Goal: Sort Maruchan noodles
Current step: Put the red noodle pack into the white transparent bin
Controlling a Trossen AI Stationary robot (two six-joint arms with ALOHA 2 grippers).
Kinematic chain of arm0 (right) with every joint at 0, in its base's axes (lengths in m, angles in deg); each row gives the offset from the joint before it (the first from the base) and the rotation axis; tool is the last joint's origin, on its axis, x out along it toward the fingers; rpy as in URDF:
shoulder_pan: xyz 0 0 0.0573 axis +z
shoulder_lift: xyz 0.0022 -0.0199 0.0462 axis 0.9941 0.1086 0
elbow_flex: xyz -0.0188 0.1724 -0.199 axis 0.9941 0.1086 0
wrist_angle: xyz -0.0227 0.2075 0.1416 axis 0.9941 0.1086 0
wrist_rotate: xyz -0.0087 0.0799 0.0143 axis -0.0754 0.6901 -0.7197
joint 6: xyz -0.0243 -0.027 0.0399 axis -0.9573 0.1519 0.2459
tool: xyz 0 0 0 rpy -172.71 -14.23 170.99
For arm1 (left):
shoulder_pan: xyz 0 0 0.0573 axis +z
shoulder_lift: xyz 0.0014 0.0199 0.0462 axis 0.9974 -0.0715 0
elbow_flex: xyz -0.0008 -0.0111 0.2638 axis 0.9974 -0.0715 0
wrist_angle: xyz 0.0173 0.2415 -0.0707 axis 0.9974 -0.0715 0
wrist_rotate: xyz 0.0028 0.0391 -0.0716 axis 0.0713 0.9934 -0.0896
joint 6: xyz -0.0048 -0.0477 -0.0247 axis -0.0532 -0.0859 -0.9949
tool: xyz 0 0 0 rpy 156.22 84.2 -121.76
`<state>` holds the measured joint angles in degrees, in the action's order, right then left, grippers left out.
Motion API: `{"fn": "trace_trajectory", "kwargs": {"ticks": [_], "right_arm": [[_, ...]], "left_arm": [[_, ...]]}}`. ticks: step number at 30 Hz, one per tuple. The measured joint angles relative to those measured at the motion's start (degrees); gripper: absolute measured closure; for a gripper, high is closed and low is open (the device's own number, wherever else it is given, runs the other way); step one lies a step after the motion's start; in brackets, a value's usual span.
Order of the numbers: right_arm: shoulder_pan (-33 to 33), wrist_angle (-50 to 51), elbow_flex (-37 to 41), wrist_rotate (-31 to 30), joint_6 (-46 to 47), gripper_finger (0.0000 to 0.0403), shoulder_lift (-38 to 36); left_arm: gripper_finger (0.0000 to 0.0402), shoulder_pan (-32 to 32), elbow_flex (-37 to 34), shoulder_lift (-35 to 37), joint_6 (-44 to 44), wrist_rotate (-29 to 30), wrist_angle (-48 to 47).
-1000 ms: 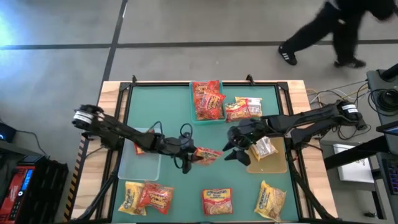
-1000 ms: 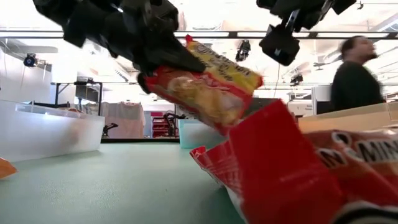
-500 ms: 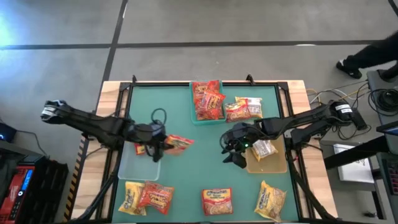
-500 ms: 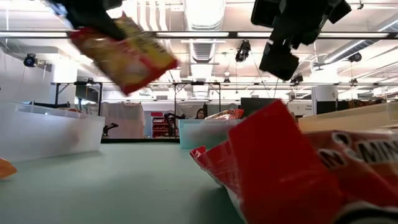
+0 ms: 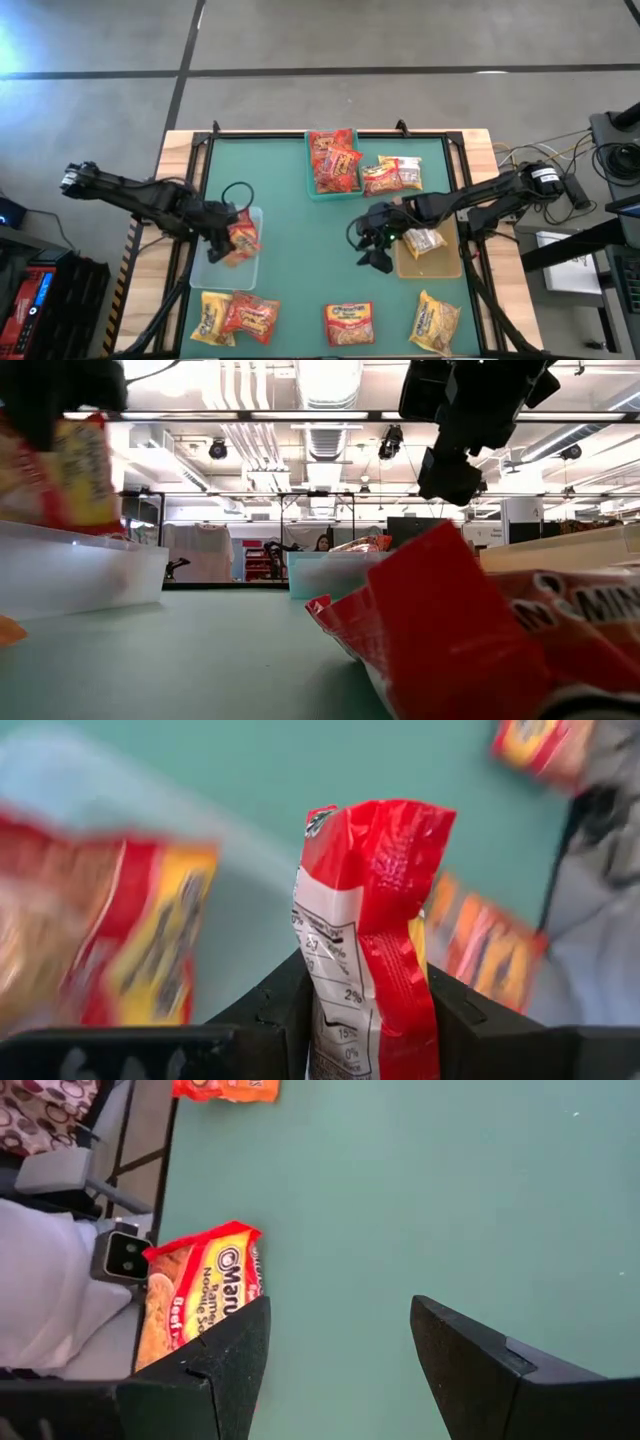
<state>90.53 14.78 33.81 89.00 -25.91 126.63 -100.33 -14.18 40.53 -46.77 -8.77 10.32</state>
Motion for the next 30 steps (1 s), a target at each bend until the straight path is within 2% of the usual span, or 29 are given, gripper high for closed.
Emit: {"fn": "trace_trajectory", "kwargs": {"ticks": [3, 7, 11, 20, 25, 30], "right_arm": [[0.9, -1.8, 0.0, 0.0, 3.0, 0.0172, 0.1], [3.2, -4.4, 0.0, 0.2, 7.0, 0.0172, 1.2], [5.9, -7.2, 0.0, 0.2, 10.9, 0.0172, 2.0], [10.4, -11.9, 0.0, 0.2, 17.7, 0.0172, 4.3], [12.6, -17.4, 0.0, 0.2, 22.8, 0.0172, 4.8], [16.1, -25.6, 0.0, 0.1, 25.8, 0.0172, 6.4]], "left_arm": [[0.03, 0.0, 0.0, 0.4, 0.0, -0.4, -7.7], [0.0299, 0.0, 0.0, -0.3, -1.4, 4.6, -13.9], [0.0289, 0.0, 0.0, -0.9, -1.0, 7.9, -14.3], [0.023, 0.0, 0.0, -2.2, 0.5, 14.0, -16.9], [0.0211, 0.0, 0.0, -2.8, -0.1, 16.6, -15.1], [0.0208, 0.0, 0.0, -4.4, -0.9, 16.8, -4.5]]}}
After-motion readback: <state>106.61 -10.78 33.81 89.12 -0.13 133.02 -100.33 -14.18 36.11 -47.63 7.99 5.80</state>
